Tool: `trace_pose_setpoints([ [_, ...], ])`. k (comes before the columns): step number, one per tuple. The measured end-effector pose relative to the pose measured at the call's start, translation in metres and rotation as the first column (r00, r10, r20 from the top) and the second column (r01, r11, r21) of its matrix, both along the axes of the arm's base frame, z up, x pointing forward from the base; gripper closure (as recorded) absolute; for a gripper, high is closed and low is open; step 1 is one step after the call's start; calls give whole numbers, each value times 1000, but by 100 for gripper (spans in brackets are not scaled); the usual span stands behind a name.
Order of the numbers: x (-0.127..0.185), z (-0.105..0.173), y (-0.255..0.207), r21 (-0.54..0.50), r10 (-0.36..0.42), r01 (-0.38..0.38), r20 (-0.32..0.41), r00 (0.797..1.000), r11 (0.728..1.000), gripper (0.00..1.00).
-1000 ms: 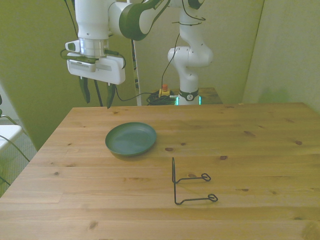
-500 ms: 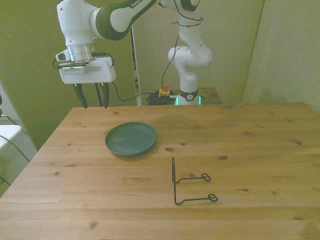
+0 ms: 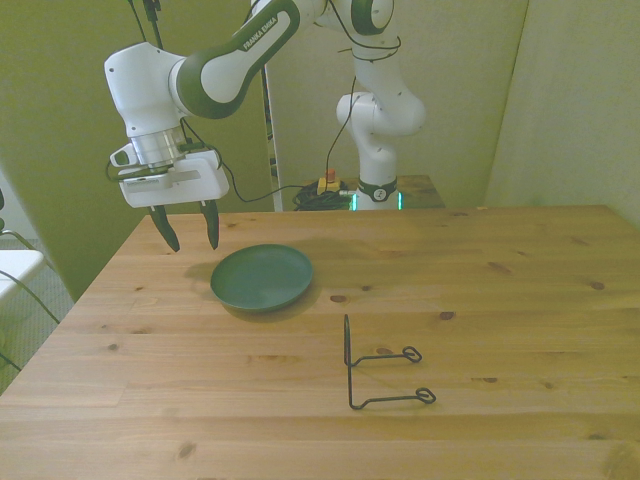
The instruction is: Load the plate
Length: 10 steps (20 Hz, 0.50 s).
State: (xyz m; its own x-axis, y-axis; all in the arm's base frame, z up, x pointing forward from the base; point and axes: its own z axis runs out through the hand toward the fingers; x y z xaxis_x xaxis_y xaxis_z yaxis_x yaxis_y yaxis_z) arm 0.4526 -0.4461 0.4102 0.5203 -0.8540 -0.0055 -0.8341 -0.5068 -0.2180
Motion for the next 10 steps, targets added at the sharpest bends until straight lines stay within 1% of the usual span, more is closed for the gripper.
trace_pose_setpoints([
  [4, -6, -14, -3, 30, 7, -7, 11, 1000, 1000, 0],
  [7, 0, -31, 4, 37, 12, -12, 6, 1000, 999, 0],
  [10, 9, -41, 15, 51, 23, -23, 7, 1000, 998, 0],
])
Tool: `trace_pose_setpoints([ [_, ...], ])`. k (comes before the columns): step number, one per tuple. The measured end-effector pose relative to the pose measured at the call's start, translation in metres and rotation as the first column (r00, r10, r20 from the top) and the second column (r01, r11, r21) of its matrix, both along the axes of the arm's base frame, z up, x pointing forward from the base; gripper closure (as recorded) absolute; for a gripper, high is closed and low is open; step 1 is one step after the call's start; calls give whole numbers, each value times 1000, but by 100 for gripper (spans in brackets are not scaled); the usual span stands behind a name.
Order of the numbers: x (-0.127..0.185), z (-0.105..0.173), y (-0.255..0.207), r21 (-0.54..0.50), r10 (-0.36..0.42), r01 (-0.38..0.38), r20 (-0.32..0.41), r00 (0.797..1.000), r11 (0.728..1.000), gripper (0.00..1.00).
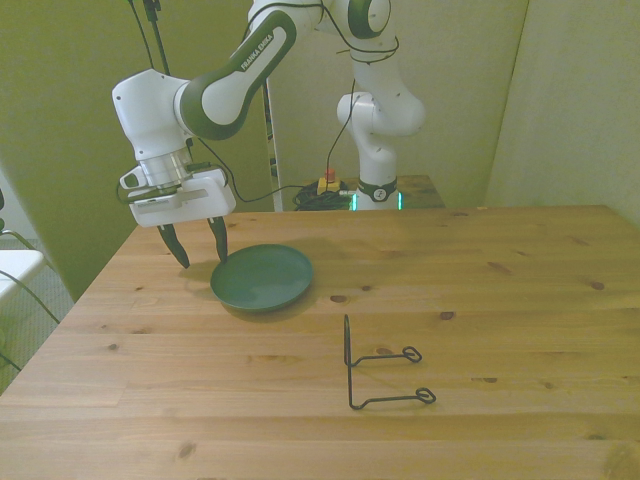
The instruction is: Load the plate
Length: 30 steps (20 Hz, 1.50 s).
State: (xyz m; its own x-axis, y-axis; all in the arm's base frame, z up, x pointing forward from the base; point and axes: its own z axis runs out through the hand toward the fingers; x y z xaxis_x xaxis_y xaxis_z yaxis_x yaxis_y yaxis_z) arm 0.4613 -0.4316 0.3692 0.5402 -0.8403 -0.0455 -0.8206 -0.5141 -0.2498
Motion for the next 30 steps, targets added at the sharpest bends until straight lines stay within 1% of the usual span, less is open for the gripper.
trace_pose_setpoints([
  [4, 3, -6, 11, 17, 7, -7, -3, 1000, 1000, 0],
  [7, 4, -6, 20, 29, 2, -2, -4, 1000, 1000, 0],
  [8, 5, -5, 22, 31, 1, -1, -2, 1000, 1000, 100],
  [15, 11, -6, 36, 49, -26, 26, -3, 1000, 998, 100],
  [30, 3, -17, 34, 48, -41, 42, -13, 999, 998, 100],
])
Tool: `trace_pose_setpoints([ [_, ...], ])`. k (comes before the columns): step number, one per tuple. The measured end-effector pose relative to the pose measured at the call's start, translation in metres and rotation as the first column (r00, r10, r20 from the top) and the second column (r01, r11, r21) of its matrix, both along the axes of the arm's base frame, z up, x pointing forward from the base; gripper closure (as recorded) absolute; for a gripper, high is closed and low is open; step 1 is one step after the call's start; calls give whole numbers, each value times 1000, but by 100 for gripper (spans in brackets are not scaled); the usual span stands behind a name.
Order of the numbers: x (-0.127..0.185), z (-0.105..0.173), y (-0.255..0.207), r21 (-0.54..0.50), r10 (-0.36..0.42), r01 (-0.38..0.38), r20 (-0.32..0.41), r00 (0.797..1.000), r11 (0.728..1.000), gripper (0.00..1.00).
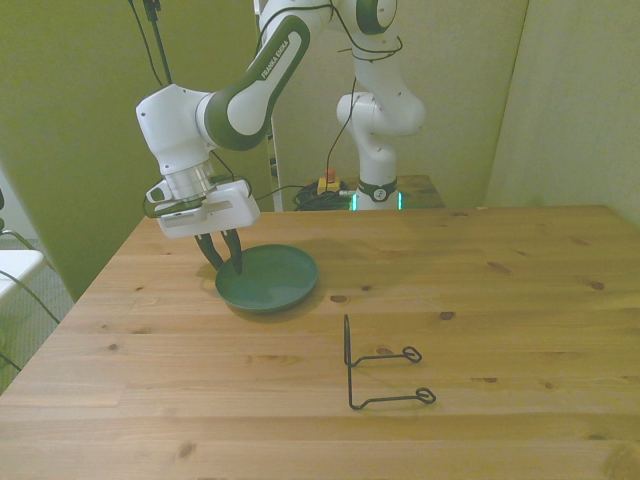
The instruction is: Load the plate
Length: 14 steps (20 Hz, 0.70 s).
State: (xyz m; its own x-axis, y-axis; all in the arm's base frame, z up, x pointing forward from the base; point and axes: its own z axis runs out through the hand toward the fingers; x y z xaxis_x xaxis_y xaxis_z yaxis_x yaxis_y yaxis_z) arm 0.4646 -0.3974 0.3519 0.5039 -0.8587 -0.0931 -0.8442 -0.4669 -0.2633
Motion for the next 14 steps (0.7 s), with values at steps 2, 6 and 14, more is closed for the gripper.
trace_pose_setpoints([
  [2, 0, 0, 0, 0, 0, 0, 0, 1000, 1000, 100],
  [6, 0, 0, 0, 0, 0, 0, 0, 1000, 1000, 100],
  [14, 4, 6, 0, -3, -23, 23, 3, 1000, 1000, 100],
])
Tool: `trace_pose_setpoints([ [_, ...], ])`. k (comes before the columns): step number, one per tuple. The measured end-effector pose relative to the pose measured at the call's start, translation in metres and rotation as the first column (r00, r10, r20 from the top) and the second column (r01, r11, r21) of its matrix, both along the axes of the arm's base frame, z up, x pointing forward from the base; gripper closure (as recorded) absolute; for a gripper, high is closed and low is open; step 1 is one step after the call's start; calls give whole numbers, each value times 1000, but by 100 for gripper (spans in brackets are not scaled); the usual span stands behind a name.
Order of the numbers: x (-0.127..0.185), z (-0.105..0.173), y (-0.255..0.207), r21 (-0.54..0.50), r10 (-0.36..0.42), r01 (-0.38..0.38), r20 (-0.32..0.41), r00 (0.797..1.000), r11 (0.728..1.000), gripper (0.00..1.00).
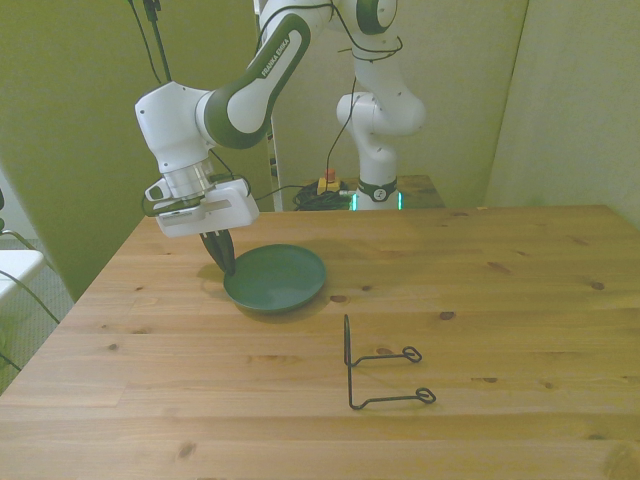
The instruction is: Load the plate
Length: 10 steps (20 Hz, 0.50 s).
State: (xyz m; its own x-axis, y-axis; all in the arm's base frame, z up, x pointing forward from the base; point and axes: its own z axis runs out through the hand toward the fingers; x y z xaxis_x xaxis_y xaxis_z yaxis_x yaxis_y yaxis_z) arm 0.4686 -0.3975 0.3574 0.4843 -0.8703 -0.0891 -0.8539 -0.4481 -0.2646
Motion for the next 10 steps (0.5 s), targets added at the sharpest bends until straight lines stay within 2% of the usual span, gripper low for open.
trace_pose_setpoints([
  [5, 4, 10, 2, -4, -23, 23, 3, 1000, 1000, 100],
  [10, 15, 38, 15, -31, -43, 43, -6, 999, 999, 100],
])
